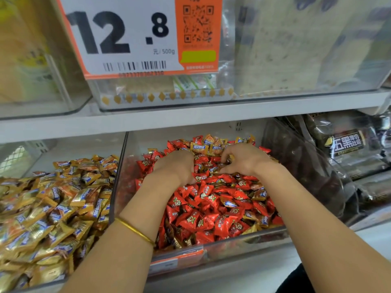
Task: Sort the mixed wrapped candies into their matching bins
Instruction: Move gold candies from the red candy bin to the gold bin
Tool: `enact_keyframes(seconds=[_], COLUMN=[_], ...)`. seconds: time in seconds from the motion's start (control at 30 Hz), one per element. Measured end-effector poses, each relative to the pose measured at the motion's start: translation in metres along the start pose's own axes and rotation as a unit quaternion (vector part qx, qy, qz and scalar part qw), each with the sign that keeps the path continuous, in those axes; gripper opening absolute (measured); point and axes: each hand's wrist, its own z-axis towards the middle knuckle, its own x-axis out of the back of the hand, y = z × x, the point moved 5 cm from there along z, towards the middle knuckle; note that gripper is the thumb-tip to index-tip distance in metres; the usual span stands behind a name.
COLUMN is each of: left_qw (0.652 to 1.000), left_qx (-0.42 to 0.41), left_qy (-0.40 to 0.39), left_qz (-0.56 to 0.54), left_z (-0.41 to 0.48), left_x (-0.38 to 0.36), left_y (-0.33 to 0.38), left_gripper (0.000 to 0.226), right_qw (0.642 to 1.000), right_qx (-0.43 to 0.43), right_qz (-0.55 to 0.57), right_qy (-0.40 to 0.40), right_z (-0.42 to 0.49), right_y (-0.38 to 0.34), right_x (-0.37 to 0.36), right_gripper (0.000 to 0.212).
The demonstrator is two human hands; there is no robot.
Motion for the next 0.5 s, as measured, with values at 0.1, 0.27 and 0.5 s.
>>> enact_keyframes(seconds=[0.1, 0.27, 0.5], left_qw=[0.999, 0.986, 0.962], left_qx=[0.012, 0.016, 0.008], left_qy=[0.023, 0.108, 0.142], left_qz=[-0.034, -0.130, -0.232], left_z=[0.000, 0.001, 0.006], left_x=[0.007, 0.025, 0.028], left_y=[-0.001, -0.006, -0.006], left_gripper=[0.022, 0.023, 0.012], right_qw=[0.999, 0.978, 0.867], right_qx=[0.015, 0.005, -0.090], right_qz=[0.021, 0.188, 0.479], right_qy=[0.022, 0.092, 0.105], right_z=[0.002, -0.006, -0.004], right_y=[0.000, 0.001, 0.008], right_x=[0.001, 0.016, 0.012], right_gripper=[0.016, 0.018, 0.012])
